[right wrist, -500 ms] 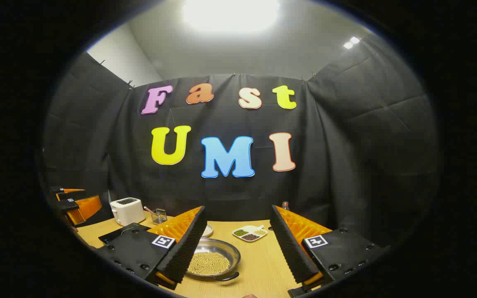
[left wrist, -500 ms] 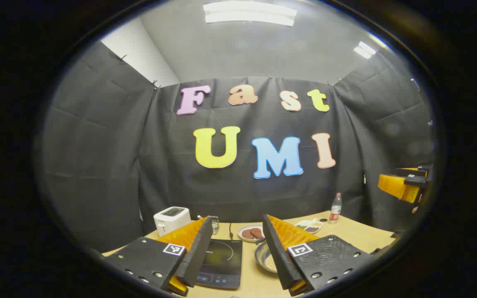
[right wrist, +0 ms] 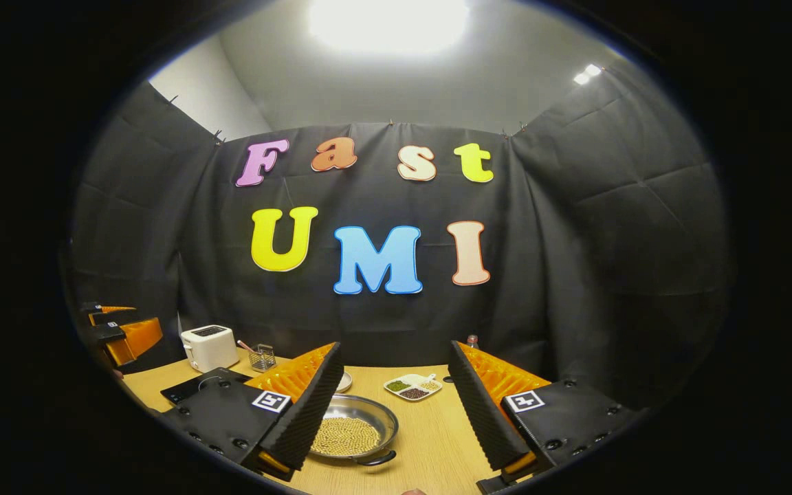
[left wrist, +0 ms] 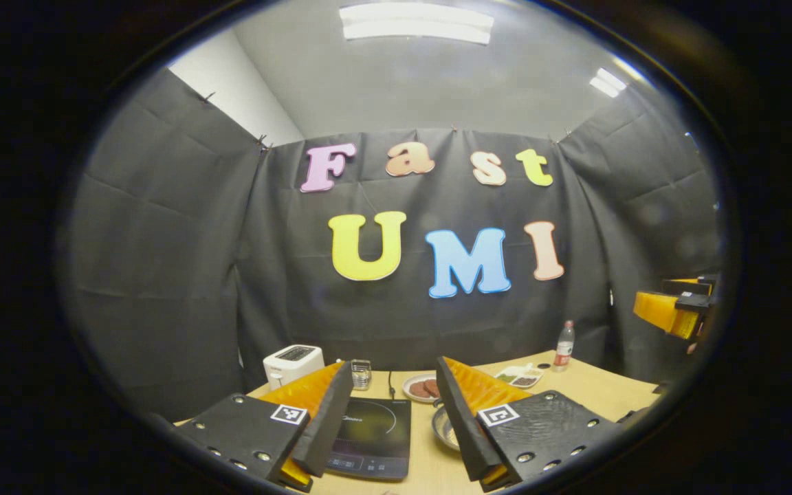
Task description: First push the handle of the pot to place it horizontally, then grasp the pot with both hands and set it on the induction cooktop.
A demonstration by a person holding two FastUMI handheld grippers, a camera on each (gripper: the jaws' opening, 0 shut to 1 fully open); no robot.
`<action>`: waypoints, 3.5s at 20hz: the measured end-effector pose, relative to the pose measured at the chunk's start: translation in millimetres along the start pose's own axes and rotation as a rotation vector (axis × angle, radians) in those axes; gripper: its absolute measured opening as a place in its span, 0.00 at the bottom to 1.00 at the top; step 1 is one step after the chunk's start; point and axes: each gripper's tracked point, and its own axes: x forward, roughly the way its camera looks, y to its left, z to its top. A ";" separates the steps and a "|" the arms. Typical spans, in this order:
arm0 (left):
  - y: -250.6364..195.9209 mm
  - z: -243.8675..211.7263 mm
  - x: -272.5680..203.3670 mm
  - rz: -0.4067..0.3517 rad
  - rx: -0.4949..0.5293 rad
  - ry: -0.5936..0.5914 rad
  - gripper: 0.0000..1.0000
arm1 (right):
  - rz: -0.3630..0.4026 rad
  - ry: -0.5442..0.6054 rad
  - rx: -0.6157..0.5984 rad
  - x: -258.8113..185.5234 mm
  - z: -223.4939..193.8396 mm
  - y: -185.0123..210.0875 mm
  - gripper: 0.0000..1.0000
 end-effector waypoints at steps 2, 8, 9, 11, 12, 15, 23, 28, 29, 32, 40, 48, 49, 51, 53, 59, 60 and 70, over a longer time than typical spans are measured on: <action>1.1 1.2 -1.0 -0.001 0.005 -0.007 0.77 | -0.003 -0.004 -0.005 0.5 1.4 0.6 0.97; 5.1 0.7 -1.4 -0.004 -0.001 -0.007 0.72 | -0.012 0.001 0.000 2.7 0.4 0.3 0.97; 7.0 1.6 -1.5 -0.004 -0.001 -0.008 0.72 | -0.012 0.002 -0.001 2.7 1.4 0.4 0.97; 10.2 0.9 -1.7 -0.004 -0.003 -0.008 0.73 | -0.009 0.003 -0.011 3.5 1.3 3.7 0.97; 12.2 1.5 -1.9 -0.002 -0.004 -0.009 0.74 | -0.007 0.003 -0.016 3.6 1.3 5.4 0.97; 18.0 0.4 -2.5 -0.001 -0.007 -0.008 0.76 | 0.001 0.005 -0.022 3.2 2.0 11.6 0.97; 32.8 -0.8 -2.8 -0.004 -0.004 -0.008 0.77 | 0.011 0.045 -0.020 0.6 -7.3 24.5 0.88; 42.8 0.7 -3.9 -0.010 -0.003 -0.015 0.76 | 0.002 0.049 -0.023 -0.9 -7.8 31.7 0.48; 45.8 0.1 -4.1 -0.011 -0.003 -0.017 0.75 | 0.003 0.053 -0.023 -2.1 -8.4 34.6 0.45; 53.4 0.5 -2.3 -0.017 -0.001 -0.020 0.73 | 0.015 0.076 -0.025 -6.6 -9.7 46.6 0.31; 80.7 0.5 0.8 -0.038 -0.012 -0.037 0.72 | 0.048 0.086 -0.062 -8.1 -21.2 86.9 0.02; 106.7 -5.6 4.3 -0.041 -0.033 -0.036 0.72 | 0.095 0.268 -0.050 -13.1 -81.5 102.8 0.02; 109.6 -6.3 6.3 -0.040 -0.029 -0.038 0.72 | 0.099 0.293 -0.048 -11.7 -91.1 103.0 0.02; 111.1 -10.8 9.4 -0.036 -0.026 -0.031 0.76 | 0.115 0.333 -0.048 -10.5 -105.3 105.1 0.02; 110.0 -15.8 12.4 -0.031 -0.029 -0.015 0.72 | 0.128 0.368 -0.068 -7.3 -120.9 104.4 0.02; 103.7 -21.4 28.0 0.001 -0.022 0.000 0.76 | 0.205 0.516 -0.084 1.5 -178.7 104.7 0.02; 100.7 -21.5 30.3 0.005 -0.025 0.002 0.76 | 0.223 0.541 -0.081 1.7 -187.5 105.0 0.02; 73.6 -33.9 51.1 0.065 0.012 0.042 0.74 | 0.371 0.762 -0.144 7.0 -265.8 93.8 0.00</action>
